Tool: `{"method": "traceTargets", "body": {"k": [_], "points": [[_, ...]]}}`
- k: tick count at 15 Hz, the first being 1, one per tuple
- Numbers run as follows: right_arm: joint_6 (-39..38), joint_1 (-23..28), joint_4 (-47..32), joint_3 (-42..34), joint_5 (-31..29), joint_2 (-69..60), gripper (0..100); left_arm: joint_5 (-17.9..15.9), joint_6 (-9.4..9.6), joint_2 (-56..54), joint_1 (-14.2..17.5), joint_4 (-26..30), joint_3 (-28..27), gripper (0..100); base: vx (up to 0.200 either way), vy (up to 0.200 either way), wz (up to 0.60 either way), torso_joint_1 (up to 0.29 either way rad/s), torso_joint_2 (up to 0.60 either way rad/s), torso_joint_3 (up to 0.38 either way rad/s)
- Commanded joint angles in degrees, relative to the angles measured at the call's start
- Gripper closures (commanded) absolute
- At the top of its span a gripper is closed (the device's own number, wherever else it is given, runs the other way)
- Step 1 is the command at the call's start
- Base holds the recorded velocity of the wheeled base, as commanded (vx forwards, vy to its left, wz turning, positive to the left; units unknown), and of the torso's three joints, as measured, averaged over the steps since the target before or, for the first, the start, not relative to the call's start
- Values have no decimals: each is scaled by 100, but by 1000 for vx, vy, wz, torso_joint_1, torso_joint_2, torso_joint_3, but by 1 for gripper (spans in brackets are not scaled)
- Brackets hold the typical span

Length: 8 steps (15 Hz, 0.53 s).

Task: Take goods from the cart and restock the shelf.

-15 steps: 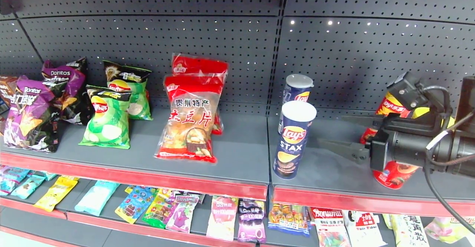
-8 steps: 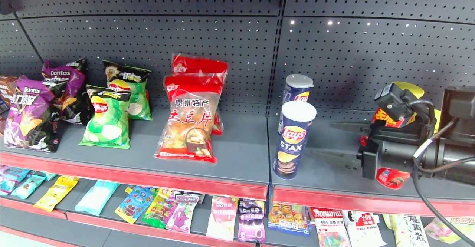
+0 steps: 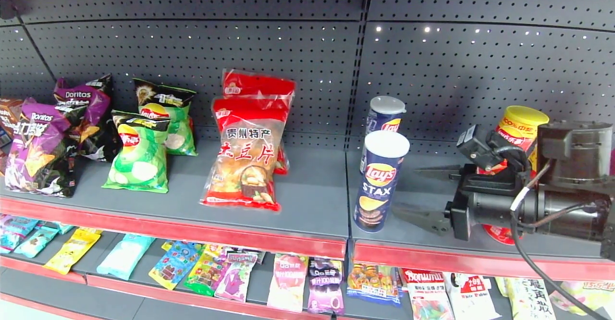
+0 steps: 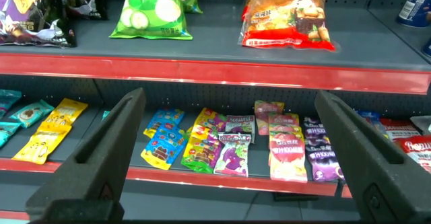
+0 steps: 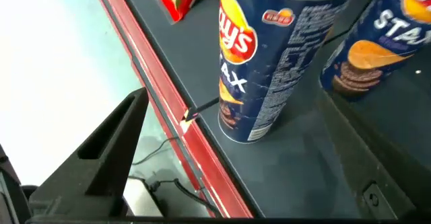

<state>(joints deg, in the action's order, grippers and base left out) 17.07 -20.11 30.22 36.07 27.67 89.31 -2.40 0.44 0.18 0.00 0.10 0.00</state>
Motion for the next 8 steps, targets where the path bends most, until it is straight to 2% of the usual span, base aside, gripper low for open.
{"method": "traceTargets", "body": {"k": [1,8], "points": [[7,8,10,111,10,298,0,-6,0,-1,0,-1,0,0,0,0,0,0,0,0],[16,51,142,497,142,790,0,3,0,-1,0,-1,0,0,0,0,0,0,0,0]]}}
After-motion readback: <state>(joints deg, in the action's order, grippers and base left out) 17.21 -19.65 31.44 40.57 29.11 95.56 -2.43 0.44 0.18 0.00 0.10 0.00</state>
